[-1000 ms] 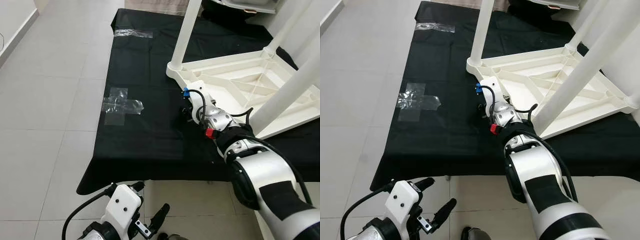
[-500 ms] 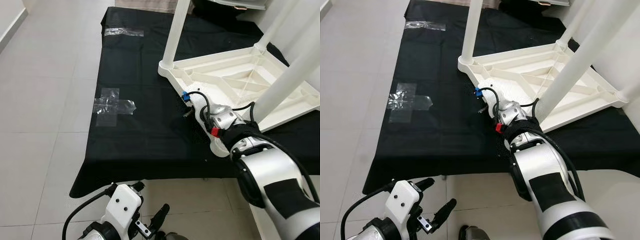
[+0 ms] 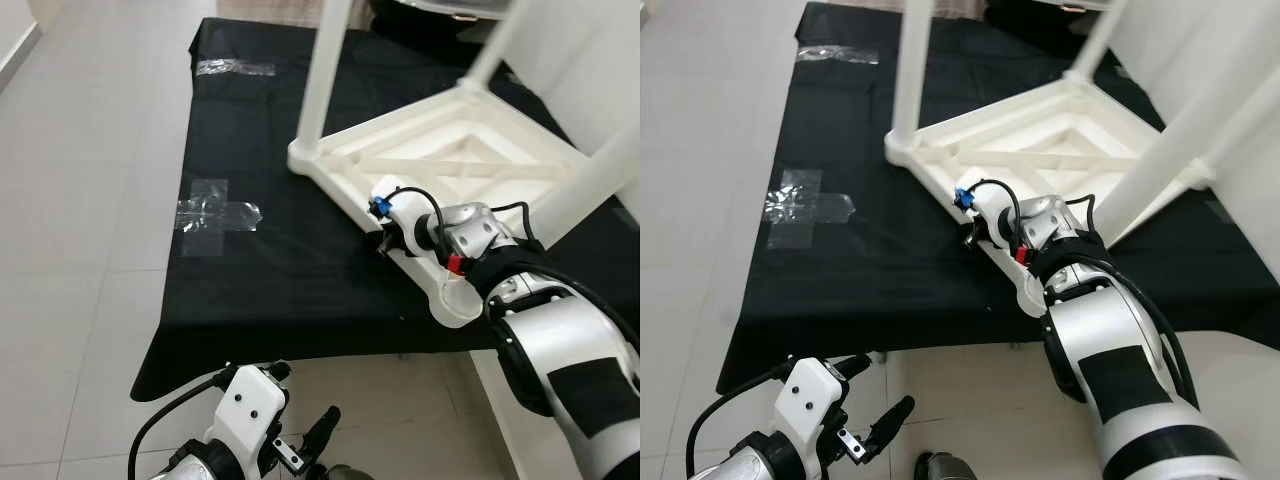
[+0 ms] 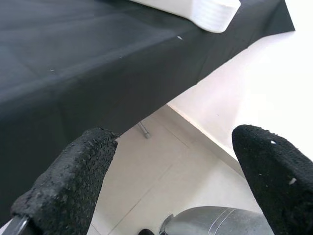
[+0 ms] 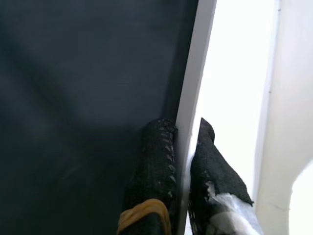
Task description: Building children table
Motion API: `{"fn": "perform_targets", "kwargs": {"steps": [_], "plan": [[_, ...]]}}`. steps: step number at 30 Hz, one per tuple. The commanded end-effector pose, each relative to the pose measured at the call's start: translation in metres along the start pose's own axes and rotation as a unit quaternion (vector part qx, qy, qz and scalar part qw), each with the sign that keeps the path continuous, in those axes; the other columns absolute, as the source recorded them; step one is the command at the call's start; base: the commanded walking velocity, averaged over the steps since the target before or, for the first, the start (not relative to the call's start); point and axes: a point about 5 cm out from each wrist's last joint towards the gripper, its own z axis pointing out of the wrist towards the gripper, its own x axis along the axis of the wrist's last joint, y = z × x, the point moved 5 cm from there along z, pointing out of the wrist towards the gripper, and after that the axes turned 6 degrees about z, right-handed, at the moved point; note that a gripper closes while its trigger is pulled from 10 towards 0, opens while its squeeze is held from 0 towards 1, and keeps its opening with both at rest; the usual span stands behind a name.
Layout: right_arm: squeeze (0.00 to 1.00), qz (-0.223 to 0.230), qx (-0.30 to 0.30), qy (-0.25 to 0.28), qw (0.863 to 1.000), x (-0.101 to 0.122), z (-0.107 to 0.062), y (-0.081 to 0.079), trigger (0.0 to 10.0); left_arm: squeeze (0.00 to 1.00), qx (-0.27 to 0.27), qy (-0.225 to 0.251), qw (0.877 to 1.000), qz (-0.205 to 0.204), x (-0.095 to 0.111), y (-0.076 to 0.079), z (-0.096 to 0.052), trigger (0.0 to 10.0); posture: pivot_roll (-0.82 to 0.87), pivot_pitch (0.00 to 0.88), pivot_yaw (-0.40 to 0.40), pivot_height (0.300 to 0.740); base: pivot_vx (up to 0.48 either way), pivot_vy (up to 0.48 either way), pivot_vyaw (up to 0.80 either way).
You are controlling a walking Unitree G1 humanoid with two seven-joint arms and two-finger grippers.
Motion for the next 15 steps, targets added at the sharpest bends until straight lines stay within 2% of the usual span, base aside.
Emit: {"fn": "perform_targets", "kwargs": {"steps": [1, 3, 6, 9, 15], "plan": [[0.00, -0.068, 0.118, -0.002, 0.991, -0.007, 0.004, -0.030, 0.0, 0.00, -0.010, -0.009, 1.000, -0.010, -0.006, 0.003, 0.000, 10.0, 0.06, 0.179, -0.164, 0.740, 0.000, 0.000, 0.00], [0.00, -0.108, 0.169, 0.014, 0.980, -0.009, -0.007, -0.036, 0.0, 0.00, -0.010, -0.009, 1.000, -0.009, -0.006, 0.001, 0.001, 10.0, 0.07, 0.176, -0.161, 0.740, 0.000, 0.000, 0.00], [0.00, -0.128, 0.194, 0.019, 0.972, -0.011, -0.013, -0.039, 0.0, 0.00, -0.010, -0.009, 1.000, -0.008, -0.007, 0.001, 0.001, 10.0, 0.07, 0.174, -0.162, 0.740, 0.000, 0.000, 0.00], [0.00, -0.175, 0.251, -0.002, 0.952, -0.026, -0.028, -0.044, 0.0, 0.00, -0.009, -0.011, 1.000, -0.006, -0.008, -0.001, 0.001, 10.0, 0.06, 0.171, -0.156, 0.740, 0.000, 0.000, 0.00], [0.00, -0.206, 0.253, 0.007, 0.945, -0.026, -0.032, -0.044, 0.0, 0.00, -0.008, -0.011, 1.000, -0.005, -0.009, -0.002, 0.002, 10.0, 0.07, 0.166, -0.157, 0.740, 0.000, 0.000, 0.00]]}}
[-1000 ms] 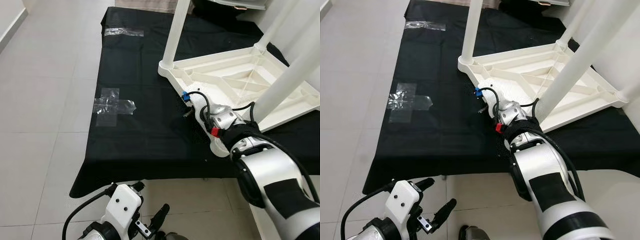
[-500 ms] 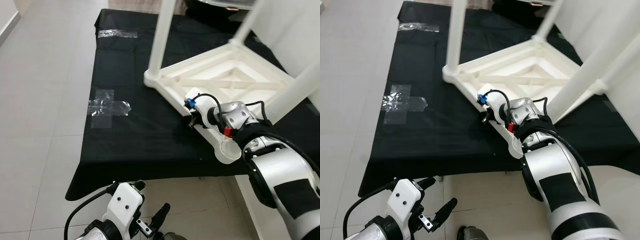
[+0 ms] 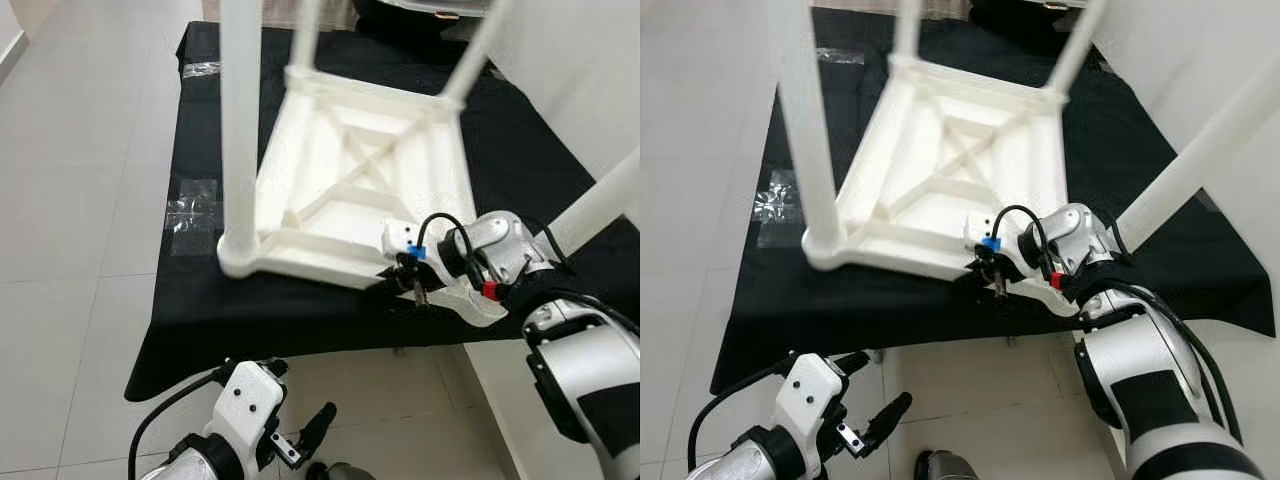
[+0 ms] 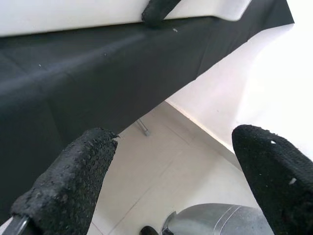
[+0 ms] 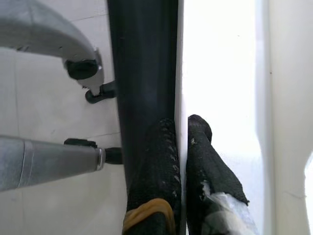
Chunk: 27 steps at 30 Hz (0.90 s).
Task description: Building children table
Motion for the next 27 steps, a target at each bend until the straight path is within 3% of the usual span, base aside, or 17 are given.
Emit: {"fn": "perform_targets", "kwargs": {"steps": [1, 10, 12, 19, 27], "plan": [[0.00, -0.048, 0.034, 0.008, 0.998, 0.010, 0.003, -0.007, 0.0, 0.00, -0.008, -0.007, 1.000, -0.007, -0.006, 0.003, -0.001, 10.0, 0.07, 0.166, -0.158, 0.740, 0.000, 0.000, 0.00], [0.00, -0.138, 0.076, 0.021, 0.987, 0.021, 0.009, -0.021, 0.0, 0.00, -0.008, -0.007, 1.000, -0.007, -0.006, 0.001, 0.001, 10.0, 0.07, 0.161, -0.159, 0.740, 0.000, 0.000, 0.00], [0.00, -0.162, 0.079, 0.043, 0.983, 0.034, 0.013, -0.022, 0.0, 0.00, -0.007, -0.007, 1.000, -0.007, -0.006, 0.001, 0.001, 10.0, 0.07, 0.161, -0.158, 0.740, 0.000, 0.000, 0.00], [0.00, -0.177, 0.059, 0.076, 0.979, 0.067, 0.027, -0.018, 0.0, 0.00, -0.007, -0.005, 1.000, -0.007, -0.006, 0.001, 0.002, 10.0, 0.07, 0.158, -0.160, 0.740, 0.000, 0.000, 0.00], [0.00, -0.171, 0.034, 0.063, 0.983, 0.071, 0.036, -0.012, 0.0, 0.00, -0.007, -0.003, 1.000, -0.007, -0.006, 0.002, 0.002, 10.0, 0.07, 0.157, -0.164, 0.740, 0.000, 0.000, 0.00]]}}
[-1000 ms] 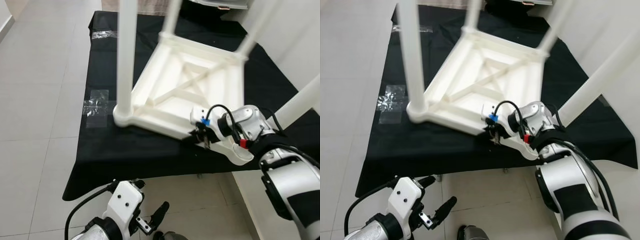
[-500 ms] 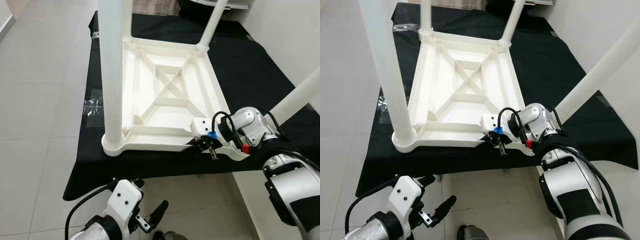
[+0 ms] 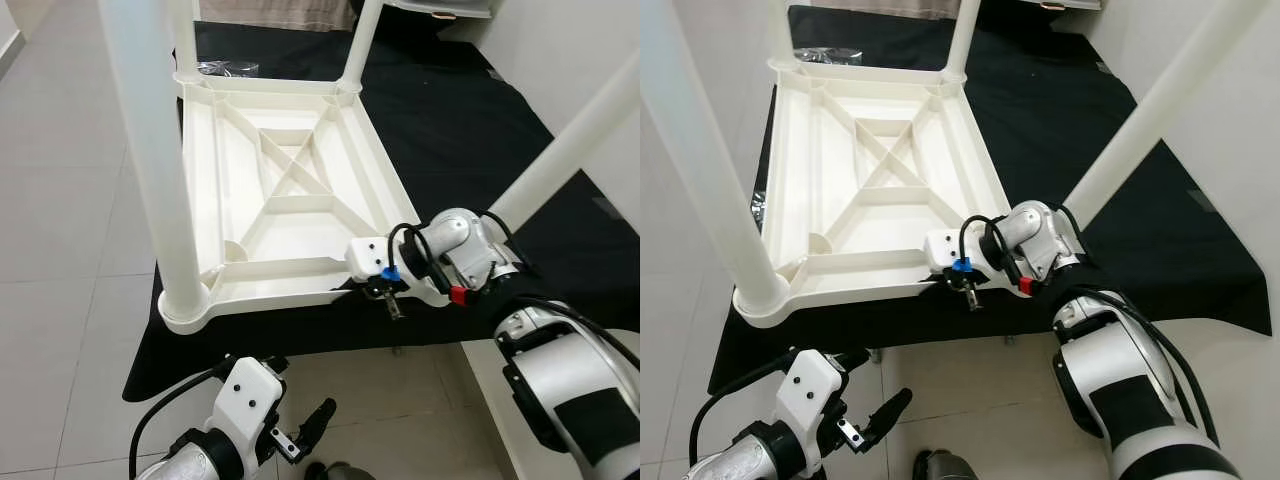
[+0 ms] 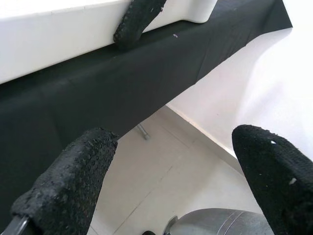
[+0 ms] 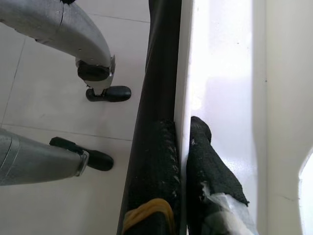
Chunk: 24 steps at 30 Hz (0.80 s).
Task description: Building children table
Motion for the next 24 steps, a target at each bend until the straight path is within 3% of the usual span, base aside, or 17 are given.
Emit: {"fn": "perform_targets", "kwargs": {"steps": [1, 10, 24], "plan": [[0.00, -0.012, -0.015, 0.023, 1.000, 0.020, 0.002, 0.011, 0.0, 0.00, -0.008, -0.011, 1.000, -0.010, -0.008, 0.005, 0.000, 10.0, 0.07, 0.157, -0.164, 0.740, 0.000, 0.000, 0.00], [0.00, 0.047, -0.045, -0.001, 0.998, 0.016, 0.006, 0.021, 0.0, 0.00, -0.008, -0.010, 1.000, -0.010, -0.008, 0.007, 0.000, 10.0, 0.07, 0.138, -0.173, 0.740, 0.000, 0.000, 0.00], [0.00, 0.049, -0.069, -0.027, 0.996, 0.011, 0.012, 0.026, 0.0, 0.00, -0.010, -0.010, 1.000, -0.011, -0.009, 0.010, 0.000, 10.0, 0.08, 0.127, -0.178, 0.740, 0.000, 0.000, 0.00]]}}
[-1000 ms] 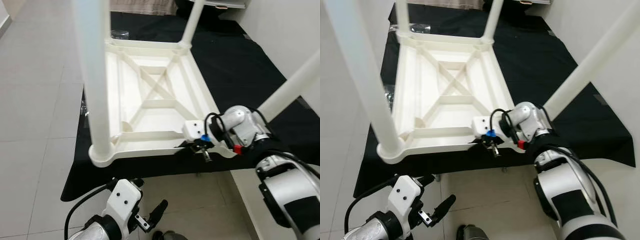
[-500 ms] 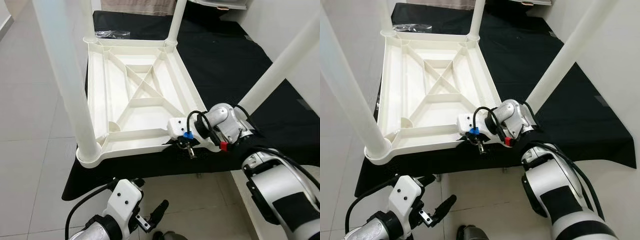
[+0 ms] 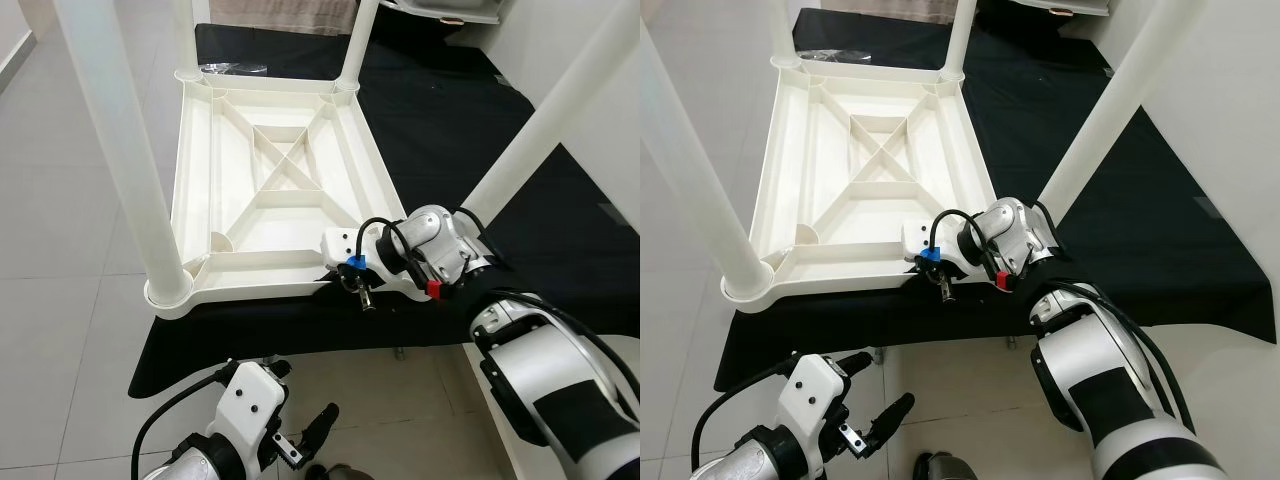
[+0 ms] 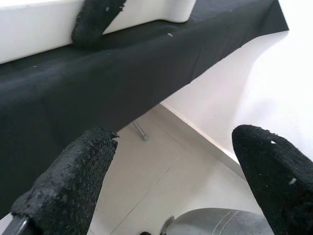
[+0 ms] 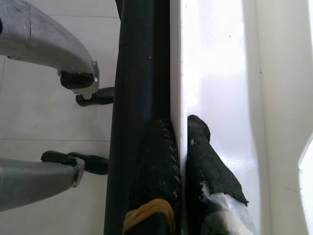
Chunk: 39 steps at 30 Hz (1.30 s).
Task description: Building children table
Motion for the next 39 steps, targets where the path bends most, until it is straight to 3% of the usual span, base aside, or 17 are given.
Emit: {"fn": "perform_targets", "kwargs": {"steps": [1, 2, 6, 7, 14, 15, 23, 27, 34, 37, 38, 39], "plan": [[0.00, -0.009, -0.027, 0.001, 1.000, 0.007, -0.001, 0.008, 0.0, 0.00, -0.003, -0.012, 1.000, -0.005, -0.007, 0.004, -0.001, 10.0, 0.08, 0.127, -0.178, 0.740, 0.000, 0.000, 0.00], [0.00, -0.006, -0.043, -0.003, 0.999, 0.007, 0.000, 0.012, 10.0, 0.00, -0.002, -0.012, 1.000, -0.006, -0.007, 0.004, -0.001, 10.0, 0.08, 0.127, -0.177, 0.740, 0.000, 0.000, 0.00], [0.00, 0.005, -0.062, 0.000, 0.998, 0.008, 0.000, 0.017, 10.0, 0.00, -0.003, -0.011, 1.000, -0.007, -0.007, 0.004, -0.001, 10.0, 0.08, 0.128, -0.176, 0.740, 0.000, 0.000, 0.00], [1.00, 0.005, -0.067, 0.010, 0.998, 0.012, 0.000, 0.018, 10.0, 0.00, -0.003, -0.012, 1.000, -0.006, -0.008, 0.004, -0.001, 10.0, 0.08, 0.128, -0.176, 0.740, 0.000, 0.000, 0.00], [1.00, 0.003, -0.093, 0.029, 0.995, 0.018, -0.005, 0.025, 10.0, 0.00, -0.002, -0.011, 1.000, -0.005, -0.008, 0.003, 0.000, 10.0, 0.08, 0.121, -0.173, 0.740, 0.000, 0.000, 0.00], [0.00, -0.006, -0.095, 0.034, 0.995, 0.019, -0.009, 0.026, 10.0, 0.00, -0.002, -0.011, 1.000, -0.005, -0.008, 0.003, 0.001, 10.0, 0.08, 0.119, -0.171, 0.740, 0.000, 0.000, 0.00], [0.00, -0.034, -0.104, 0.055, 0.993, 0.023, -0.034, 0.027, 10.0, 0.00, -0.001, -0.011, 1.000, -0.003, -0.009, 0.001, 0.002, 10.0, 0.07, 0.112, -0.167, 0.740, 0.000, 0.000, 0.00], [0.00, -0.084, -0.151, 0.121, 0.978, 0.043, -0.061, 0.028, 10.0, 0.00, 0.002, -0.012, 1.000, -0.003, -0.011, -0.003, 0.004, 10.0, 0.07, 0.104, -0.161, 0.740, 0.000, 0.000, 0.00], [0.00, -0.067, -0.182, 0.191, 0.962, 0.060, -0.072, 0.017, 10.0, 0.00, 0.004, -0.013, 1.000, -0.002, -0.014, -0.008, 0.007, 10.0, 0.06, 0.088, -0.149, 0.740, 0.000, 0.000, 0.00], [0.00, -0.030, -0.187, 0.263, 0.946, 0.077, -0.076, -0.002, 10.0, 0.00, 0.005, -0.013, 1.000, 0.000, -0.016, -0.011, 0.008, 10.0, 0.06, 0.080, -0.143, 0.740, 0.000, 0.000, 0.00], [0.00, -0.030, -0.187, 0.263, 0.946, 0.077, -0.076, -0.002, 10.0, 0.00, 0.005, -0.013, 1.000, 0.000, -0.016, -0.011, 0.008, 10.0, 0.06, 0.080, -0.143, 0.740, 0.000, 0.000, 0.00], [0.00, -0.017, -0.206, 0.289, 0.935, 0.081, -0.078, -0.007, 10.0, 0.00, 0.006, -0.014, 1.000, 0.001, -0.016, -0.012, 0.009, 10.0, 0.06, 0.076, -0.142, 0.740, 0.000, 0.000, 0.00]]}}
